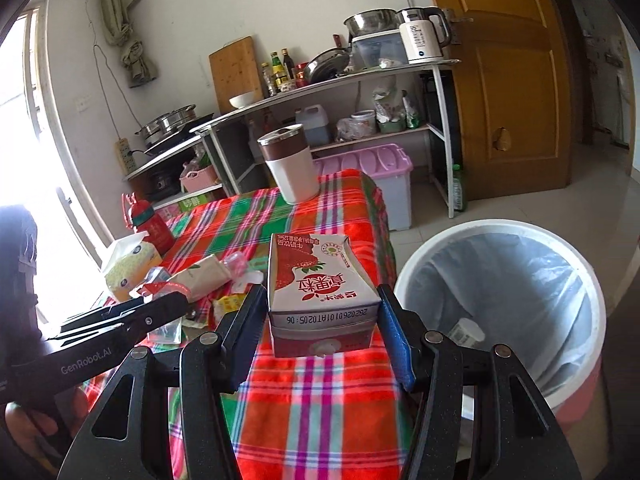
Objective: Collect trash
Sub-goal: 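Carry the clear cup and pink carton with both tools over the bin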
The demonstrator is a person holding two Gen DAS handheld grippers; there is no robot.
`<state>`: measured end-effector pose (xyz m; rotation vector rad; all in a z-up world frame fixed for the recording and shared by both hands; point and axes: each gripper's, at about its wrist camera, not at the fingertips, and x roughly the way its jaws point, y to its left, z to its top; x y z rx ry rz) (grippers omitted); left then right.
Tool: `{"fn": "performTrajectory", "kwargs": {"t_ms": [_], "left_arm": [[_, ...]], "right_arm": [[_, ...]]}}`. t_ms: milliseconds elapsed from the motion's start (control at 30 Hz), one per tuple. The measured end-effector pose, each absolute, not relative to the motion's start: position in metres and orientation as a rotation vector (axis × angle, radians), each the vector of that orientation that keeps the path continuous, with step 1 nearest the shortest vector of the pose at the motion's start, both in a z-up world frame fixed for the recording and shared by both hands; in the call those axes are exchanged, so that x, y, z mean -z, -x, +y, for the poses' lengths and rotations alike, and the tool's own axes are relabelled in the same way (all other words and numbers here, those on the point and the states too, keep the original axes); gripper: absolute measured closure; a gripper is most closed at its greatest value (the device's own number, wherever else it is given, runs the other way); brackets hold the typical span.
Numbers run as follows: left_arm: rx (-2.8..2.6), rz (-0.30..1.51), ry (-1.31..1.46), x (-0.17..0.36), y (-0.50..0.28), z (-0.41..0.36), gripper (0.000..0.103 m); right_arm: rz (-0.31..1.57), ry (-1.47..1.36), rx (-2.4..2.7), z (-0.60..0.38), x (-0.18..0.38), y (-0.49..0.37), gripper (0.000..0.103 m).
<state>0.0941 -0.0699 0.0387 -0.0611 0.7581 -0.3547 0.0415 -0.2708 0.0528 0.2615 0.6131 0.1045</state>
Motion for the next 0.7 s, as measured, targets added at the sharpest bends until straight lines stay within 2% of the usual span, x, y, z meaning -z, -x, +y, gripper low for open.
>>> {"fn": "performTrajectory", "kwargs": {"t_ms": [700], "left_arm": [[0.568, 0.788, -0.107, -0.032, -0.097, -0.214, 0.060]], "right_arm": [[0.676, -0.251, 0.164, -0.387, -0.026, -0.032, 0.047]]}}
